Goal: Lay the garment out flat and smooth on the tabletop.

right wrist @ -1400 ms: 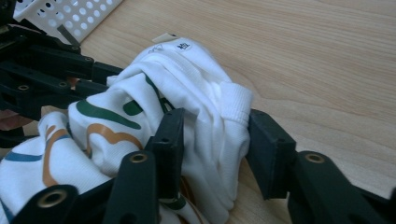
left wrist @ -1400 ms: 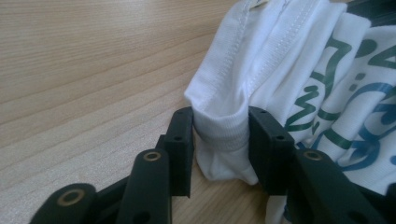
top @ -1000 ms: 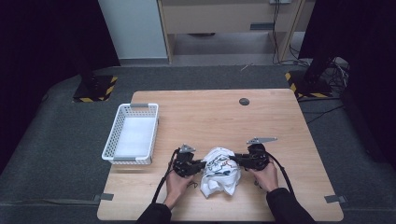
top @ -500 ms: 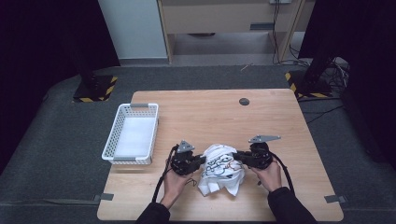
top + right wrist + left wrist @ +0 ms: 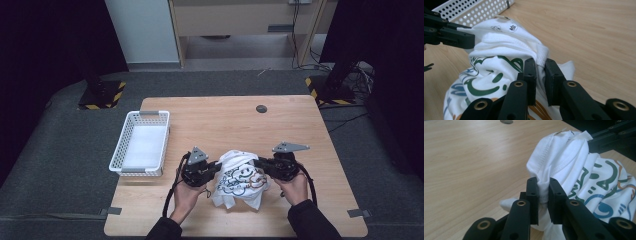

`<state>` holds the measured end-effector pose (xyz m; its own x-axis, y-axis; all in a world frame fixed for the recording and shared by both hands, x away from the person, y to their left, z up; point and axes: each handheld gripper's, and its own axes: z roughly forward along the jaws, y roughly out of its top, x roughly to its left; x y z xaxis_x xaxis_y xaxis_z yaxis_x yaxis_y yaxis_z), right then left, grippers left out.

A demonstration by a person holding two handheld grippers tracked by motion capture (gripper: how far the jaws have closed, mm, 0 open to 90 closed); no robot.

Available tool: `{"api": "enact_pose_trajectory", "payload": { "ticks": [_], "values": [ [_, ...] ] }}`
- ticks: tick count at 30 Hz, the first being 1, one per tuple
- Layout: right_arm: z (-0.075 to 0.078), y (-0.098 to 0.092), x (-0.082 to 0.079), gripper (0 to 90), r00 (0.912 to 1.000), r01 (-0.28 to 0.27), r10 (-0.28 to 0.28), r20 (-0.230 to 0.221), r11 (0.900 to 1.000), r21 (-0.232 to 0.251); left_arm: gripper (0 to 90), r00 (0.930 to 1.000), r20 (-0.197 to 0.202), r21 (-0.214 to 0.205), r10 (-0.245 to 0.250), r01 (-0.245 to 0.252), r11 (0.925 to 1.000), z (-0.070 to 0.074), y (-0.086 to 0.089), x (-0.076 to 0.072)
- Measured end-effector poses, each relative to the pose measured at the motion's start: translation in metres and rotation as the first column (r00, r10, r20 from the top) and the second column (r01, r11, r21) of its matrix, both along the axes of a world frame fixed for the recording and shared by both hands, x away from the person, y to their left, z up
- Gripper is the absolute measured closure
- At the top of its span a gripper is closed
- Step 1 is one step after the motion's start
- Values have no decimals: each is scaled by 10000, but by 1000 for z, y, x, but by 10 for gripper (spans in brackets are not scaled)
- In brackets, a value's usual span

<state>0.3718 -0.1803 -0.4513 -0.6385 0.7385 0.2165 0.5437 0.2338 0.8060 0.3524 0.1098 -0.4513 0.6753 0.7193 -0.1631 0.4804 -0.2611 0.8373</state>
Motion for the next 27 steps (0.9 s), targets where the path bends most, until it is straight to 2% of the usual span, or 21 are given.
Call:
{"api": "enact_pose_trajectory", "payload": {
  "ticks": [5, 11, 14, 15, 19, 24, 27],
  "values": [
    [13, -5, -7, 809, 9996, 70, -72, 267, 9999, 98, 814, 9995, 288, -4, -110, 110, 9999, 11, -3, -6],
    [28, -10, -12, 809, 9979, 148, -172, 617, 9992, 382, 816, 9963, 859, -342, -9, 39, 9994, 37, -3, -9],
    [38, -10, -14, 809, 9956, 265, -311, 889, 9983, 519, 818, 9929, 1187, -117, 44, -30, 9999, 47, -6, -8],
    [41, -10, -14, 808, 9946, 322, -376, 965, 9979, 570, 818, 9919, 1267, -25, 72, -69, 10000, 51, -7, -7],
    [52, -11, -10, 808, 9889, 672, -786, 1263, 9934, 925, 819, 9880, 1523, -100, 262, -250, 9996, 65, -11, 0],
    [62, -9, 0, 806, 9770, 1247, -1438, 1574, 9843, 1251, 819, 9831, 1757, -35, 520, -522, 9986, 79, -17, 14],
    [69, -9, 9, 804, 9699, 1530, -1775, 1669, 9768, 1501, 819, 9751, 2102, 183, 711, -766, 9969, 88, -21, 23]
  ]
}}
